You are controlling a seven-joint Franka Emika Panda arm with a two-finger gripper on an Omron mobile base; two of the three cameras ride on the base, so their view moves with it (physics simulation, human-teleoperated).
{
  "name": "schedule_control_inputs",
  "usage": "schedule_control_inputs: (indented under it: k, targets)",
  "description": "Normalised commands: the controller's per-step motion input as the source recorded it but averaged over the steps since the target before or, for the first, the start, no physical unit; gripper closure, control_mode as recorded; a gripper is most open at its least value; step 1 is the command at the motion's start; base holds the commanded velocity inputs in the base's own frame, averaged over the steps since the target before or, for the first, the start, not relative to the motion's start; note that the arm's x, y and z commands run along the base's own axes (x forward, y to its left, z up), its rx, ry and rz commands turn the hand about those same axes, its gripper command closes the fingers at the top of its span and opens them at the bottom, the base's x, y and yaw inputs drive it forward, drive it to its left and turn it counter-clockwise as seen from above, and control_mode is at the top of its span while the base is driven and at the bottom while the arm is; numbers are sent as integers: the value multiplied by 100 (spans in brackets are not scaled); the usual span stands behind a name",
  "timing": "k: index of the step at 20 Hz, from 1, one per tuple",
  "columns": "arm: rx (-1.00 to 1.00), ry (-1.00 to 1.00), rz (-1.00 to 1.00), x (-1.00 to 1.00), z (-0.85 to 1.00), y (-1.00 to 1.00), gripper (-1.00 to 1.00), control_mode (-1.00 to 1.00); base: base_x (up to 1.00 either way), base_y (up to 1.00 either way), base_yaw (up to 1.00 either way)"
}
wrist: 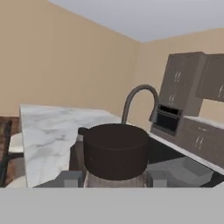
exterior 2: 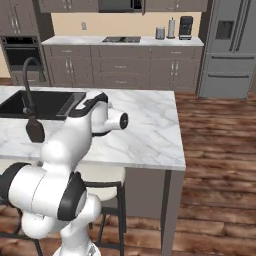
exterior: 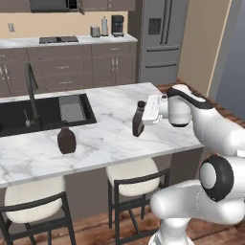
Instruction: The dining table condiment station is running low on syrup bottle. Refill the condiment station by opening the cabinet and taking the syrup bottle from the cabinet and placing it on the dining table.
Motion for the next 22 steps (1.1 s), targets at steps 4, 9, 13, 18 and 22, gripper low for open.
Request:
schedule_control_inputs:
  k: [4, 9, 13, 18, 22]
  targets:
    - [0, 18, 0, 37, -34, 1, 100, -100, 0, 0, 0]
    - [0, 19, 0, 34, -45, 6, 100, -100, 0, 0, 0]
    - [0, 11, 0, 25, -49, 1, 100, -100, 0, 0, 0]
    - [0, 2, 0, 18, -39, 0, 100, -100, 0, 0, 0]
    - [-3, -8, 0, 2, -14, 0, 100, -100, 0, 0, 0]
